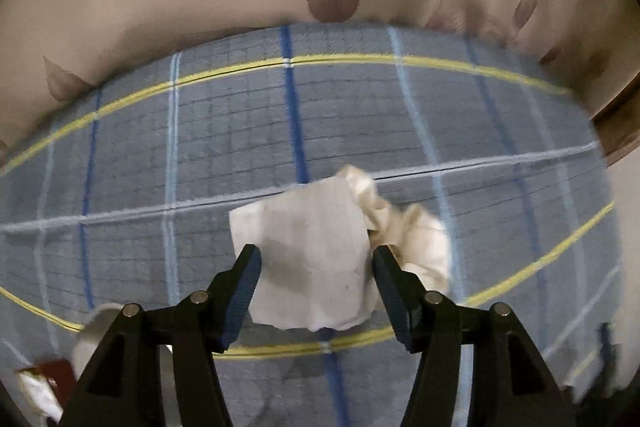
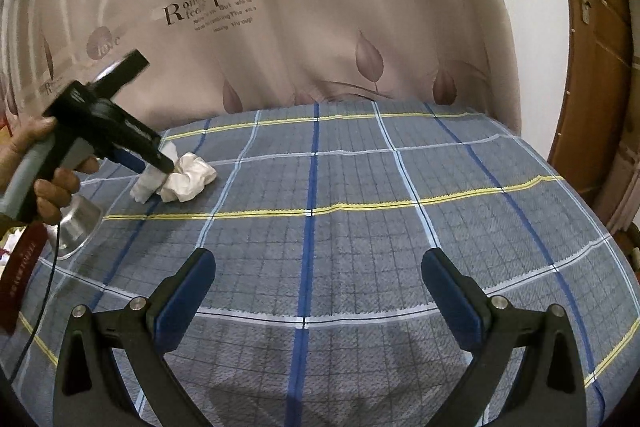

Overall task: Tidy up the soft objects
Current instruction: 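Reach the left gripper to the white square pad beside the scrunchie and grasp it, then lift the white square pad with the left gripper and hold it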

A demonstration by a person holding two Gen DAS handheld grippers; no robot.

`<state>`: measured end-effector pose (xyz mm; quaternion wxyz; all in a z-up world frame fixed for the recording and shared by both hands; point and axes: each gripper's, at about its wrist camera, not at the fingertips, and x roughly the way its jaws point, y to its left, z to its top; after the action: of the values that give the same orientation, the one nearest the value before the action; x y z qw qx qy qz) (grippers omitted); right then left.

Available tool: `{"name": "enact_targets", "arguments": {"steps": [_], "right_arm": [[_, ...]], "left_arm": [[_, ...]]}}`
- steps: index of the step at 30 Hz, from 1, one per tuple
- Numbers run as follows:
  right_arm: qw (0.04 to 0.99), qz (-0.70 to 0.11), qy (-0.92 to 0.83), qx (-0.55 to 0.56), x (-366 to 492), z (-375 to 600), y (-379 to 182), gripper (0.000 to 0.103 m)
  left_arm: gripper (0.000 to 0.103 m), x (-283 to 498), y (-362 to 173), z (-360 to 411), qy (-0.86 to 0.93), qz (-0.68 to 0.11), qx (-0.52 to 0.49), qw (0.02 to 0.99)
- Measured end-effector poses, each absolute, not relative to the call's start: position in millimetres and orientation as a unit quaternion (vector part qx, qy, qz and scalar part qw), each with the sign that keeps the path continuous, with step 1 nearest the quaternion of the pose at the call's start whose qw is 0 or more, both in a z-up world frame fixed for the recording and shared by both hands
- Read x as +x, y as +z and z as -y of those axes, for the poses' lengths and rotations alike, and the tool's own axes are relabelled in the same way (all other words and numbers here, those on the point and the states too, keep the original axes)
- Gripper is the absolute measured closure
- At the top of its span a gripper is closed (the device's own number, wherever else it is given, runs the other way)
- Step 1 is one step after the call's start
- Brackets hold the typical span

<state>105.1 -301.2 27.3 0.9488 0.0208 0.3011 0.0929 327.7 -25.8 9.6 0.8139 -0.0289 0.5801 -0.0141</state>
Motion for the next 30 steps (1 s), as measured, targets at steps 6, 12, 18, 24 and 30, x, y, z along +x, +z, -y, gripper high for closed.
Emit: {"name": "enact_targets", "arguments": {"steps": [6, 12, 18, 24, 30], "right_arm": [[0.950, -0.298, 0.095, 0.023, 103.6, 301.9, 28.0, 0.001], [0.950, -0.296, 0.095, 0.024, 102.8, 301.4, 28.2, 0.001], [0.950, -0.296, 0.095, 0.027, 103.7, 303.1, 28.0, 0.001], [0.949, -0.300, 0.093, 0.030, 104.9, 303.8, 27.7, 0.001], [0.947, -0.306, 0.091, 0.031, 107.1, 304.4, 27.2, 0.001]], "left_arm": [[0.041, 328.4, -3.8, 40.5, 0.006, -0.585, 0.025, 0.811], [0.051, 312.1, -3.1, 20.7, -0.013, -0.548, -0.028, 0.836], [0.077, 283.1, 14.1, 20.3, -0.028, -0.508, -0.039, 0.860], [0.079, 232.2, 23.9, 31.6, -0.043, -0.479, -0.058, 0.875], [0.079, 164.7, 47.6, 24.4, -0.074, -0.453, -0.137, 0.878]]}}
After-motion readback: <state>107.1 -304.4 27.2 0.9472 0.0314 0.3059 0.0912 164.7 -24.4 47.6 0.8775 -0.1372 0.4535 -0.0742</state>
